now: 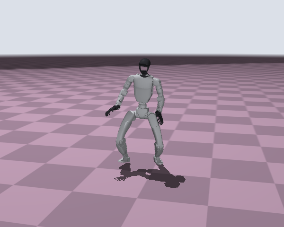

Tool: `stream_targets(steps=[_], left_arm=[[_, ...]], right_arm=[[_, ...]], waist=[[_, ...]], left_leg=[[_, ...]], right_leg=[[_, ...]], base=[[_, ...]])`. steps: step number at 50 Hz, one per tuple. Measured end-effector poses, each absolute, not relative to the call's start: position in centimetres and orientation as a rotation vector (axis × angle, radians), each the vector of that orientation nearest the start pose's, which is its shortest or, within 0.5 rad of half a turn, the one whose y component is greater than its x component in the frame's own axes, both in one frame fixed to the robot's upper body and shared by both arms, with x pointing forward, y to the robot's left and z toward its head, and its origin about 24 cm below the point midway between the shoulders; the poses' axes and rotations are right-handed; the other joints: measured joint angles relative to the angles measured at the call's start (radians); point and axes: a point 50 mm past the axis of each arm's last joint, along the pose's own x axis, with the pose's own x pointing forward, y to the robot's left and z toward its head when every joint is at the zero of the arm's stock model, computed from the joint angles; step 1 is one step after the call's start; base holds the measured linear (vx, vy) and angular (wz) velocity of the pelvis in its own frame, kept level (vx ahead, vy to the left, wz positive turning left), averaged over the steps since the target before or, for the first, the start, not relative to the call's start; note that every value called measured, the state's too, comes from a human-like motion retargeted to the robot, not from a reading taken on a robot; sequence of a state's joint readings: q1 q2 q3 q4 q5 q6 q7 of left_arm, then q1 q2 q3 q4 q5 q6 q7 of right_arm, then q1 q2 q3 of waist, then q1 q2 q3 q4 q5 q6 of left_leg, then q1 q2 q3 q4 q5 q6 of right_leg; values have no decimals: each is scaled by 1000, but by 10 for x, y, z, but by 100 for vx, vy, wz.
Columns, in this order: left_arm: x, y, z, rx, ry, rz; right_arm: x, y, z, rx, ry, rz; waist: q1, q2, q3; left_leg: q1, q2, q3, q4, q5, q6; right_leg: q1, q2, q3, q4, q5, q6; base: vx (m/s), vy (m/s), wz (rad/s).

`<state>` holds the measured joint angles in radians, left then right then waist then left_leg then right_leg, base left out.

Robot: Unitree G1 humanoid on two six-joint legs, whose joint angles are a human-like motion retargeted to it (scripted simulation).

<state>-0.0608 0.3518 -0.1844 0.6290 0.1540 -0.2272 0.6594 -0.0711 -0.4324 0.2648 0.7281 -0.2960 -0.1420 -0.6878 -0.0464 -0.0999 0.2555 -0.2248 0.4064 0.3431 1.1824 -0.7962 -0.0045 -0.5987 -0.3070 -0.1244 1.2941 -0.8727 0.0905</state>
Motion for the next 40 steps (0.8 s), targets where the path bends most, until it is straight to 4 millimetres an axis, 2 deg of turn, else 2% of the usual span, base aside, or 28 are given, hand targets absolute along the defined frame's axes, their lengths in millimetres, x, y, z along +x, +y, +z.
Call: stream_targets(steps=[3, 8, 15, 19, 21, 27, 30, 34, 37, 40], left_arm=[[224, 239, -35, 609, 156, 501], [222, 228, -31, 597, 113, 491], [213, 222, -33, 610, 100, 480], [205, 226, -41, 634, 140, 505], [201, 229, -46, 642, 169, 521], [186, 239, -65, 660, 286, 569], [178, 244, -74, 665, 349, 586], [169, 247, -85, 665, 427, 583], [161, 247, -93, 662, 483, 567], [150, 246, -102, 663, 542, 544]], right_arm=[[212, -266, -56, -956, 298, -405], [218, -262, -56, -951, 287, -385], [240, -249, -36, -869, 175, -401], [249, -247, -23, -829, 109, -461], [252, -246, -19, -813, 85, -493], [253, -243, -16, -773, 65, -559], [248, -243, -23, -766, 99, -572], [241, -245, -36, -769, 177, -579], [236, -249, -46, -775, 238, -583], [232, -255, -51, -780, 287, -590]], waist=[[56, 23, -7], [111, 27, -22], [123, -6, -40], [117, -36, -31], [118, -45, -29], [139, -51, -39], [171, -28, -49], [225, 14, -59], [262, 35, -62], [281, 48, -65]], left_leg=[[-38, 27, -25, 27, 8, -10], [-90, 28, -43, 36, 5, -5], [-128, -21, -57, 15, 2, 16], [-115, -65, -68, -4, 13, 29], [-114, -80, -76, -11, 20, 33], [-139, -79, -107, -21, 66, 24], [-172, -32, -129, -6, 101, 7], [-252, 43, -182, 14, 217, -49], [-302, 26, -252, 6, 175, -68], [-323, 12, -266, 11, 146, -61]], right_leg=[[-12, 17, -24, -14, 0, -24], [-39, 0, -43, -17, 0, -32], [-58, -53, -42, 10, 0, 10], [19, -129, -46, 53, 60, 34], [59, -137, -30, 50, 79, 45], [168, -86, -1, -64, 50, 39], [196, -25, -9, -140, 33, 15], [224, 59, -34, -224, 47, -12], [232, 96, -36, -263, 65, -19], [233, 103, -38, -283, 78, -19]], base=[[2, -4, -8], [0, 0, 0], [-1, 2, 22], [-3, -1, 26], [-6, -2, 21], [-8, -7, 13], [-9, -10, -12], [-6, -12, -22], [-4, -9, -29], [-4, -7, -12]])
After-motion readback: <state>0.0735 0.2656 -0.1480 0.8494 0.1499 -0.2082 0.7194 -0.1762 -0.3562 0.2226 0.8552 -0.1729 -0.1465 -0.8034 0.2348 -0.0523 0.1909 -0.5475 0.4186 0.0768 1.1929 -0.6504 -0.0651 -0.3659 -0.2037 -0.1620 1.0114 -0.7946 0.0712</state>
